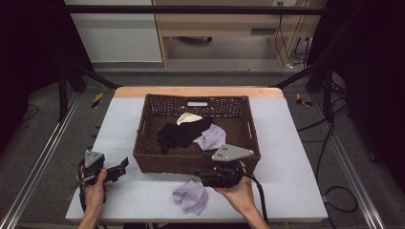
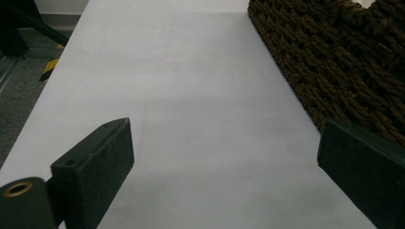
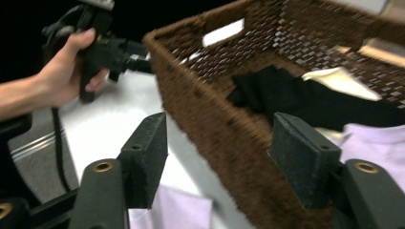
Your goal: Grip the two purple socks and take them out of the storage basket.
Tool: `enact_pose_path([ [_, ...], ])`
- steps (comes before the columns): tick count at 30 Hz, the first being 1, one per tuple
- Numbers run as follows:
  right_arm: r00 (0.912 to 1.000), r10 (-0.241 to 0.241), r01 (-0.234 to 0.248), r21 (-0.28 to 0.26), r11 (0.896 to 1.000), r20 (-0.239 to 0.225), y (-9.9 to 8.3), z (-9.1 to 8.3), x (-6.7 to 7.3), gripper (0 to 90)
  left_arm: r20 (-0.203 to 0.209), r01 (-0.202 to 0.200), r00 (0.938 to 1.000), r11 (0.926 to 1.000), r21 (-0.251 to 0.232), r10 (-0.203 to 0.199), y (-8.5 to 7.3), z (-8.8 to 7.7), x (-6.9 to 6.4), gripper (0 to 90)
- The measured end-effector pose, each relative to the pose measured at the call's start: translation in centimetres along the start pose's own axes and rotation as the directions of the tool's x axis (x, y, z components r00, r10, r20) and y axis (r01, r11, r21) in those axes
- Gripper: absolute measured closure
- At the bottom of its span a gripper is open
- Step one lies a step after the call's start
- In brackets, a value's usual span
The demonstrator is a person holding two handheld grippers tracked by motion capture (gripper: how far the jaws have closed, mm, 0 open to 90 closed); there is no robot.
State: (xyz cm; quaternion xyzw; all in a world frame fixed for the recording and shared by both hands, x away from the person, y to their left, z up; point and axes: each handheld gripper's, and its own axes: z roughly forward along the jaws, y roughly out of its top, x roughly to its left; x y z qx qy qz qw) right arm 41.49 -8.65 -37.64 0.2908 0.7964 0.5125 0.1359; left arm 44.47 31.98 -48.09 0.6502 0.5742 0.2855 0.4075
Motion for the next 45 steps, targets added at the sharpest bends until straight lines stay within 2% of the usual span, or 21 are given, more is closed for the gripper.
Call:
enact_pose_path([
  [4,0.9997,0.014,-0.014,-0.013,1.000,0.020,1.0,-0.4,-0.7,46.9,0.000,0.002,1.0000,1.0000,0.001,-0.002,0.0,0.0,0.0,4.9],
  [5,0.9995,0.015,-0.014,-0.028,1.000,0.027,1.5,-0.7,-1.3,52.0,0.000,0.001,1.0000,1.0000,0.001,-0.001,0.0,0.0,0.0,4.9],
  [8,0.9985,0.014,-0.013,-0.035,0.999,0.053,2.0,-0.9,-1.8,56.3,0.000,0.001,1.0000,1.0000,0.002,-0.001,0.0,0.0,0.0,4.9],
  [9,0.9966,0.017,-0.014,-0.034,0.999,0.080,2.5,-1.0,-2.2,59.6,-0.001,0.001,1.0000,1.0000,0.002,-0.001,0.0,0.0,0.0,4.9],
  [10,0.9960,0.016,-0.014,-0.029,0.999,0.088,2.7,-1.0,-2.5,60.2,-0.001,0.001,1.0000,1.0000,0.002,-0.001,0.0,0.0,0.0,4.9],
  [15,0.9890,0.052,-0.049,-0.032,0.998,0.138,3.3,-0.7,-3.7,59.1,0.000,0.002,1.0000,1.0000,0.003,-0.002,0.0,0.0,0.0,4.9],
  [19,0.9854,0.051,-0.046,-0.032,0.998,0.163,3.8,-0.5,-4.3,59.9,0.002,-0.004,1.0000,1.0000,0.002,0.004,0.0,0.0,0.0,4.9],
  [21,0.9822,0.060,-0.055,-0.037,0.998,0.178,4.3,-0.3,-4.7,54.0,0.003,-0.005,1.0000,1.0000,0.002,0.005,0.0,0.0,0.0,4.9],
  [24,0.9786,0.059,-0.052,-0.040,0.998,0.197,4.8,-0.1,-5.2,53.8,0.003,-0.004,1.0000,1.0000,0.002,0.004,0.0,0.0,0.0,4.9],
  [25,0.9741,0.067,-0.058,-0.049,0.997,0.216,5.5,0.1,-5.9,53.2,0.004,-0.005,1.0000,1.0000,0.003,0.005,0.0,0.0,0.0,4.9],
  [29,0.9669,0.079,-0.069,-0.049,0.996,0.242,6.7,0.7,-7.3,54.9,0.003,-0.009,1.0000,1.0000,0.002,0.009,0.0,0.0,0.0,4.9],
  [32,0.9610,0.072,-0.061,-0.049,0.997,0.267,7.4,1.4,-8.0,55.6,0.004,-0.010,0.9999,1.0000,0.002,0.010,0.0,0.0,0.0,4.9],
  [35,0.9587,0.073,-0.063,-0.046,0.997,0.275,7.8,2.0,-8.5,55.2,0.006,-0.006,1.0000,1.0000,0.003,0.006,0.0,0.0,0.0,5.0],
  [36,0.9535,0.088,-0.077,-0.051,0.996,0.288,8.1,2.8,-9.2,53.9,0.006,-0.005,1.0000,1.0000,0.001,0.005,0.0,0.0,0.0,5.0],
  [39,0.9466,0.097,-0.088,-0.044,0.995,0.307,8.4,3.5,-10.1,51.3,0.007,-0.004,1.0000,1.0000,0.002,0.004,0.0,0.0,0.0,5.0],
  [40,0.9466,0.097,-0.088,-0.044,0.995,0.307,8.4,3.5,-10.1,51.3,0.007,-0.004,1.0000,1.0000,0.002,0.004,0.0,0.0,0.0,5.0],
  [41,0.9456,0.105,-0.094,-0.052,0.994,0.308,8.5,4.0,-10.7,50.4,0.007,-0.004,1.0000,1.0000,0.004,0.004,0.0,0.0,0.0,5.0],
  [45,0.9336,0.103,-0.105,-0.013,0.994,0.343,8.7,5.1,-11.7,51.0,0.007,-0.002,1.0000,1.0000,0.003,0.002,0.0,0.0,0.0,5.0],
])
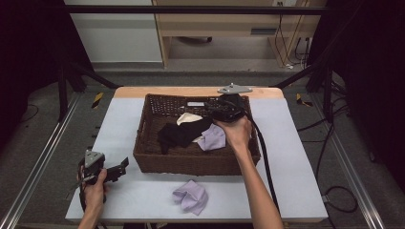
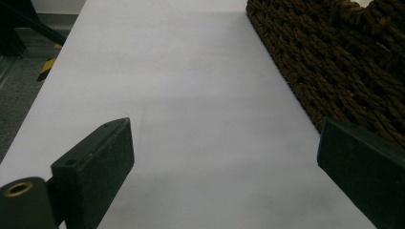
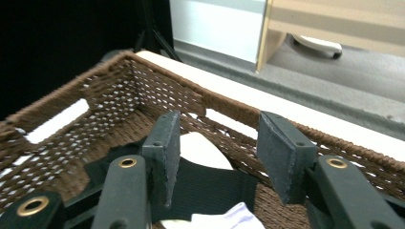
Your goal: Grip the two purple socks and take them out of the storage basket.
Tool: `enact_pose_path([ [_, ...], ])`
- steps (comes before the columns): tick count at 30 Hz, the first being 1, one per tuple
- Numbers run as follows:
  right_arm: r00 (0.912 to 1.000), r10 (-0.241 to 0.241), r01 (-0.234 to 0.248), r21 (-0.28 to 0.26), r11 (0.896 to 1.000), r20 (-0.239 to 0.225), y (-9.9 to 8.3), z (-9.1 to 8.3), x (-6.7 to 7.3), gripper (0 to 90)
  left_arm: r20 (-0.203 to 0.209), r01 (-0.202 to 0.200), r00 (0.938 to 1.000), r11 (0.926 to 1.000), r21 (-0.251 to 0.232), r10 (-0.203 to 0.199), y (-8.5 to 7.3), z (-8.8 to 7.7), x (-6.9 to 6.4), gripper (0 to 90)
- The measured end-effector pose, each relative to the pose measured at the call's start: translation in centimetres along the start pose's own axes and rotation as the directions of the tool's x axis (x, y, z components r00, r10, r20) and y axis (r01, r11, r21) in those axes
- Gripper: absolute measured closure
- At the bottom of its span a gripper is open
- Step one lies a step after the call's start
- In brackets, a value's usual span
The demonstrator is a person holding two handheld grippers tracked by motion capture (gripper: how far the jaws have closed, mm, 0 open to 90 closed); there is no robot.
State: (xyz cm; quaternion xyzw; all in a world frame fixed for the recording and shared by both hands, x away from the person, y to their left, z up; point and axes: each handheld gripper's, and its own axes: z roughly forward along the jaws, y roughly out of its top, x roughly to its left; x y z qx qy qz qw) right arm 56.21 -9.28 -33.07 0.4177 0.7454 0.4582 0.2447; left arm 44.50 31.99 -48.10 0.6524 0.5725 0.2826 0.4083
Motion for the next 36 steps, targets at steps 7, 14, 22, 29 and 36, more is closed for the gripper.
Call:
enact_pose_path([
  [7,0.9996,0.027,-0.027,0.023,0.999,0.004,-0.4,2.0,-0.3,47.9,0.001,0.000,1.0000,1.0000,0.000,0.000,0.0,0.0,0.0,5.1],
  [14,0.9994,0.000,-0.003,0.066,0.998,0.035,-1.2,3.8,-0.6,46.6,0.001,0.000,1.0000,1.0000,-0.002,0.000,0.0,0.0,0.0,5.1],
  [22,0.9982,-0.008,-0.001,0.153,0.988,0.059,-2.5,5.9,-0.4,49.0,0.001,-0.001,1.0000,1.0000,-0.003,0.001,0.0,-0.1,0.0,5.0],
  [29,0.9983,0.011,-0.024,0.234,0.972,0.057,-4.1,7.3,-0.4,49.5,0.001,-0.001,1.0000,1.0000,-0.003,0.001,0.0,0.0,0.0,5.0],
  [36,0.9974,0.029,-0.046,0.280,0.959,0.066,-4.6,7.8,-0.6,49.3,0.001,-0.001,1.0000,1.0000,-0.004,0.001,0.0,-0.1,0.0,5.0],
])
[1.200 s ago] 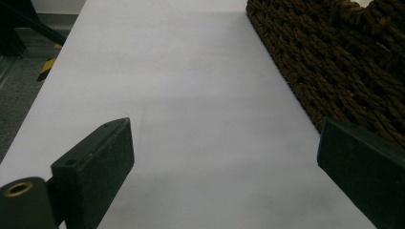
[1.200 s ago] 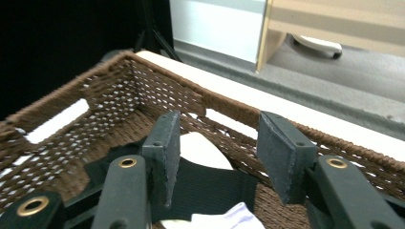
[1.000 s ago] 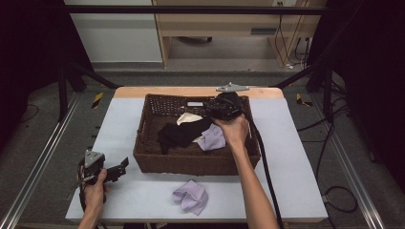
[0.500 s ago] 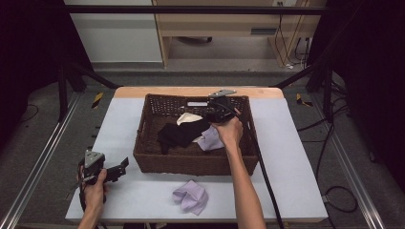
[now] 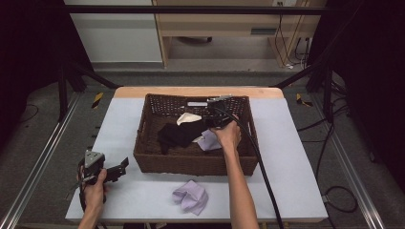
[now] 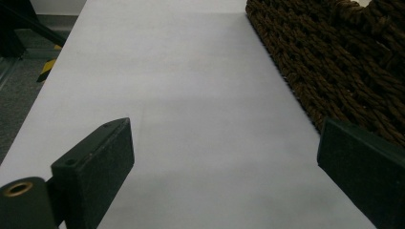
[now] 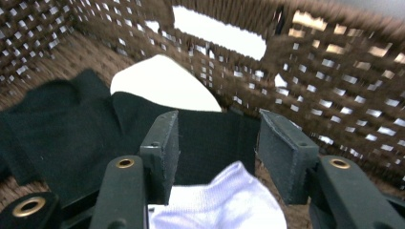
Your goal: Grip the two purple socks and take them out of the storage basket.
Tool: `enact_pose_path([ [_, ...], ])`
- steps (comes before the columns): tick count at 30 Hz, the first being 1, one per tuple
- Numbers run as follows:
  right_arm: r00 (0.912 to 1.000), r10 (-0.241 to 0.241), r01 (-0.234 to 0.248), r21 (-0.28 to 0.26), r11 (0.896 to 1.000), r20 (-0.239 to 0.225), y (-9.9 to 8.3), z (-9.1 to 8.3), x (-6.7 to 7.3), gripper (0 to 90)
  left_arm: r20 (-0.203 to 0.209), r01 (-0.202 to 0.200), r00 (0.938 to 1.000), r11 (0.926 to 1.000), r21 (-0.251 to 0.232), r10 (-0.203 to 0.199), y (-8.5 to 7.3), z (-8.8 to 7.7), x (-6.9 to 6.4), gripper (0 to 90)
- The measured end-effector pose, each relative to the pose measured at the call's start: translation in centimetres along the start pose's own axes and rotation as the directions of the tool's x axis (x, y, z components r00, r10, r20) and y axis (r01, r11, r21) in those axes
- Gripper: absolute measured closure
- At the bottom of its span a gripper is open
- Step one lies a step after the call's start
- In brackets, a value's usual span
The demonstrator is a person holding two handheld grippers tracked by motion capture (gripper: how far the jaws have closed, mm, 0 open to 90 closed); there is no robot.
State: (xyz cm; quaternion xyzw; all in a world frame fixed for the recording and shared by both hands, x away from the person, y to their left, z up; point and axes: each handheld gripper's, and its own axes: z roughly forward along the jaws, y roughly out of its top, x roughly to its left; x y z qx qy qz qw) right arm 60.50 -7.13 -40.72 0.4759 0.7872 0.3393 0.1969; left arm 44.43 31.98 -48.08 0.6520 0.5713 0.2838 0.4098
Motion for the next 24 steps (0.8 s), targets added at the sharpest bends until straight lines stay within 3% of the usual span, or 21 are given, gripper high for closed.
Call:
enact_pose_path([
  [4,0.9993,0.034,-0.032,0.083,0.996,-0.016,-0.4,0.8,-0.2,51.4,0.000,0.000,1.0000,1.0000,0.000,0.000,0.0,0.0,0.0,5.0],
  [9,0.9978,0.061,-0.057,0.131,0.990,-0.024,-0.5,1.2,-0.4,53.7,0.001,-0.001,1.0000,1.0000,0.001,0.001,0.0,0.0,0.0,5.0],
  [15,0.9970,0.063,-0.053,0.189,0.980,-0.046,-0.9,1.8,-0.3,56.4,0.002,-0.001,1.0000,1.0000,0.001,0.001,0.0,0.0,0.0,5.0],
  [20,0.9962,0.064,-0.050,0.224,0.973,-0.059,-1.0,2.0,-0.3,64.6,0.002,-0.001,1.0000,1.0000,0.002,0.001,0.0,0.0,0.0,5.0],
  [22,0.9964,0.061,-0.045,0.244,0.969,-0.058,-1.0,2.1,-0.3,73.7,0.002,-0.004,1.0000,1.0000,0.001,0.004,0.0,0.0,0.0,5.0],
  [23,0.9964,0.061,-0.045,0.244,0.969,-0.058,-1.0,2.1,-0.3,73.7,0.002,-0.004,1.0000,1.0000,0.001,0.004,0.0,0.0,0.0,5.0],
  [24,0.9974,0.045,-0.028,0.258,0.966,-0.057,-1.0,2.0,-0.3,81.4,0.003,-0.001,1.0000,1.0000,0.001,0.001,0.0,0.0,0.0,5.0],
])
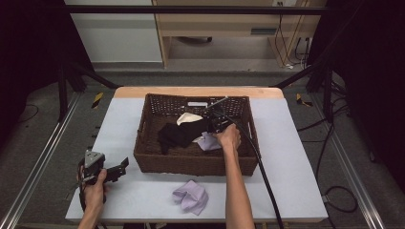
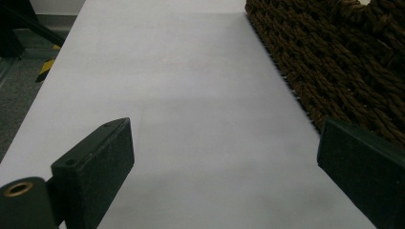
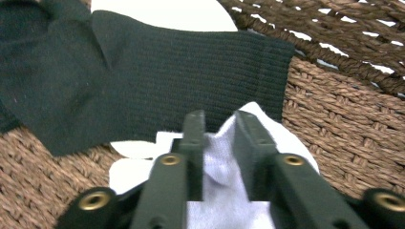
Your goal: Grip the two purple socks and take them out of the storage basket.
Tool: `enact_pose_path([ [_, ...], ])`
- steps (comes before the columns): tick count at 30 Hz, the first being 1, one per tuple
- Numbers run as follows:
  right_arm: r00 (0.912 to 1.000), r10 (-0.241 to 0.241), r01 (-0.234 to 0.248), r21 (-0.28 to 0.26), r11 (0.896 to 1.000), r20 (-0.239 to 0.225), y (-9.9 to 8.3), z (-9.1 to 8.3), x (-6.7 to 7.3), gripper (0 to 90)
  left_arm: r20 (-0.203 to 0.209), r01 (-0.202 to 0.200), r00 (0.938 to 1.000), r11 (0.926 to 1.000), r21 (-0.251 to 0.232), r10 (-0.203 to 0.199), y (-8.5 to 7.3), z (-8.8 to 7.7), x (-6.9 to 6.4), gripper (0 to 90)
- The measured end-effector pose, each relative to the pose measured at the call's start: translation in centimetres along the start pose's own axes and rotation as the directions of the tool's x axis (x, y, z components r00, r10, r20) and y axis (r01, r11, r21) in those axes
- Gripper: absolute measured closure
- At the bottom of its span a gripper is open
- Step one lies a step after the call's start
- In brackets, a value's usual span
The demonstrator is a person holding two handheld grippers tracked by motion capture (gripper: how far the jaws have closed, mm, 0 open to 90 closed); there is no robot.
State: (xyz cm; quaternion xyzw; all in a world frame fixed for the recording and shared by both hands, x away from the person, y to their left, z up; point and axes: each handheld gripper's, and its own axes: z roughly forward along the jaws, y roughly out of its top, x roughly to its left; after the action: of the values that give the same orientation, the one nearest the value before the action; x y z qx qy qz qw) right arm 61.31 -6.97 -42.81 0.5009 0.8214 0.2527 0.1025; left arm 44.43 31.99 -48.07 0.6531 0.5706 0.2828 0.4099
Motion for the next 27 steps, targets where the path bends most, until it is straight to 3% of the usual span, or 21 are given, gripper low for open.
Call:
enact_pose_path([
  [2,1.0000,-0.007,0.007,-0.006,1.000,0.005,0.1,-0.3,0.0,86.4,0.000,-0.004,1.0000,1.0000,0.001,0.004,0.0,0.0,0.0,5.0],
  [8,0.9994,-0.024,0.025,-0.052,0.998,0.025,0.2,-1.2,0.2,87.4,0.000,0.000,1.0000,1.0000,-0.001,0.000,0.0,0.0,0.0,5.0],
  [11,0.9981,-0.045,0.050,-0.114,0.992,0.041,0.4,-2.4,0.3,87.5,-0.002,-0.005,1.0000,1.0000,0.001,0.005,0.0,0.0,0.0,5.0],
  [14,0.9979,-0.052,0.057,-0.141,0.988,0.038,0.5,-3.1,0.3,87.5,-0.002,-0.005,1.0000,1.0000,0.001,0.005,0.0,0.0,0.0,5.1],
  [18,0.9975,-0.067,0.070,-0.215,0.974,0.022,0.6,-5.0,0.4,87.6,-0.002,-0.004,1.0000,1.0000,0.002,0.004,0.0,0.0,0.0,5.0],
  [23,0.9953,-0.097,0.090,-0.306,0.948,-0.007,0.2,-7.6,0.5,87.8,-0.003,-0.006,1.0000,1.0000,0.002,0.006,0.0,0.0,0.0,5.0],
  [24,0.9953,-0.097,0.090,-0.306,0.948,-0.007,0.2,-7.6,0.5,87.8,-0.003,-0.006,1.0000,1.0000,0.002,0.006,0.0,0.0,0.0,5.0],
  [25,0.9940,-0.109,0.097,-0.345,0.934,-0.014,0.0,-8.8,0.6,87.9,-0.003,-0.007,1.0000,1.0000,0.003,0.007,0.0,0.0,0.0,5.0],
  [26,0.9933,-0.115,0.101,-0.362,0.927,-0.018,-0.1,-9.4,0.6,88.0,-0.004,-0.007,1.0000,1.0000,0.002,0.007,0.0,0.0,0.0,5.0],
  [27,0.9933,-0.115,0.101,-0.362,0.927,-0.018,-0.1,-9.4,0.6,88.0,-0.003,-0.007,1.0000,1.0000,0.002,0.007,0.0,0.0,0.0,5.0],
])
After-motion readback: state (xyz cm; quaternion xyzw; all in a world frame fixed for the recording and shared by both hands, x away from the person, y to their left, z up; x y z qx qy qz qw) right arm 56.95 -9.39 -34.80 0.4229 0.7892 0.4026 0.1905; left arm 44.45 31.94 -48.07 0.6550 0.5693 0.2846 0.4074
